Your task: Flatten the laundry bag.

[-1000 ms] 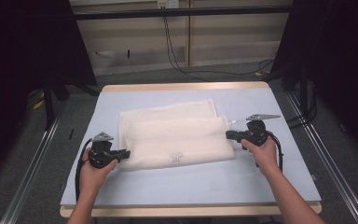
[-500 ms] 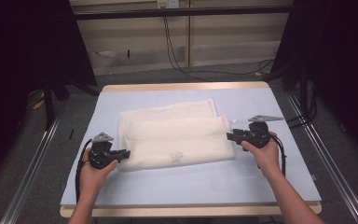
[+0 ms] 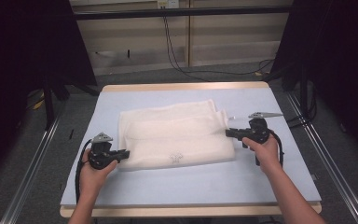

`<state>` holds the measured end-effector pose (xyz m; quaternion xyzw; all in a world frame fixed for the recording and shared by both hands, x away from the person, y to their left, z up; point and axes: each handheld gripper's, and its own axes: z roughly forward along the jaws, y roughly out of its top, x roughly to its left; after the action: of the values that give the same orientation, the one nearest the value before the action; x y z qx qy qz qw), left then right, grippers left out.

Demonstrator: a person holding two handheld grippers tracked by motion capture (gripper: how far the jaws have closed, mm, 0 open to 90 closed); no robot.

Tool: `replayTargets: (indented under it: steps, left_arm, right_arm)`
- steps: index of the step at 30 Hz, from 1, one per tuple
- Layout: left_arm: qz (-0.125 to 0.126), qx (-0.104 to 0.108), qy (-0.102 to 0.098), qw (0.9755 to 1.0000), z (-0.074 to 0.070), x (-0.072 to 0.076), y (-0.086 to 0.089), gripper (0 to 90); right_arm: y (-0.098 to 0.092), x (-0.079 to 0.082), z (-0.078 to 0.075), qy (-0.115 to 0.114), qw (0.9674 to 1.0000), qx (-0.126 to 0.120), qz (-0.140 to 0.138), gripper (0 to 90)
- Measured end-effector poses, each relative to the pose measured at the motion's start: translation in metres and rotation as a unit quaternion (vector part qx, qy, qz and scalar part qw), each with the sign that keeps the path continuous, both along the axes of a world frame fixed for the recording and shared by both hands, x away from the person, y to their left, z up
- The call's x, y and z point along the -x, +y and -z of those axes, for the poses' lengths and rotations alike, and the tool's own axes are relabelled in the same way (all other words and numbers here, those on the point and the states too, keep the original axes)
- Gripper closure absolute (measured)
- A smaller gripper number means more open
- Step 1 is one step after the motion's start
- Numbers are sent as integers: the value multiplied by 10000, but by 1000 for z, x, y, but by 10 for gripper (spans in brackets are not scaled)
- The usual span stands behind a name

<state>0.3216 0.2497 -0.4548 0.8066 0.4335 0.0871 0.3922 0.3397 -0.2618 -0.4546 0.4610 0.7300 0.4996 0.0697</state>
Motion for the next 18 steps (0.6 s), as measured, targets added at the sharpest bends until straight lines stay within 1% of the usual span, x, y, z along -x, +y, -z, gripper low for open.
replayTargets:
  steps: [1, 2, 3, 5, 6, 7, 8, 9, 10, 11, 12, 13, 14, 15, 16, 17, 18]
  left_arm:
    - [0, 0, 0, 10000, 0, 0, 0, 832]
    - [0, -40, -38, 10000, 0, 3, -1, 832]
    - [0, -40, -38, 10000, 0, 3, -1, 831]
    - [-21, -81, -116, 9999, -1, 6, -2, 831]
    - [-70, -78, -190, 9998, -1, 8, -3, 832]
    - [-97, -63, -273, 9996, -3, 11, -5, 833]
    - [-105, -40, -277, 9996, -4, 13, -5, 833]
    - [-105, -40, -277, 9996, -4, 13, -5, 832]
    - [-102, -12, -284, 9995, -4, 14, -5, 832]
    - [-86, 25, -239, 9997, -4, 17, -4, 832]
    - [-86, 25, -239, 9997, -4, 17, -4, 831]
    - [-94, 83, -187, 9997, -3, 18, -3, 831]
    - [-67, 92, -144, 9998, -2, 21, 0, 829]
    - [-67, 92, -144, 9998, -2, 21, 0, 828]
    - [-70, 127, -122, 9998, -1, 22, 0, 828]
    - [-42, 140, -61, 9999, 0, 25, 2, 827]
    - [-42, 140, -61, 9999, 0, 25, 2, 825]
  right_arm:
    - [0, 0, 0, 0, 10000, 0, 0, 830]
    - [-4, 9, -3, -168, 9996, -37, -207, 831]
    - [-4, 9, -3, -168, 9996, -37, -207, 831]
    - [-8, 19, -4, -268, 9991, -8, -342, 831]
    - [-9, 23, -4, -343, 9986, -14, -395, 831]
    - [-9, 33, -4, -496, 9973, -19, -535, 833]
    - [-10, 37, -3, -546, 9966, -22, -621, 833]
    - [-10, 37, -3, -546, 9966, -22, -621, 833]
    - [-10, 42, -2, -570, 9959, -16, -697, 833]
    - [-12, 49, -1, -559, 9950, 21, -822, 834]
    - [-12, 49, -1, -559, 9950, 21, -822, 834]
    - [-13, 52, -1, -558, 9947, 36, -863, 835]
    - [-14, 58, 0, -546, 9936, 88, -989, 835]
    - [-14, 58, 0, -546, 9936, 88, -989, 835]
    - [-13, 61, 0, -529, 9927, 139, -1073, 835]
    - [-11, 65, 3, -476, 9907, 303, -1236, 836]
    - [-11, 67, 5, -424, 9907, 320, -1256, 836]
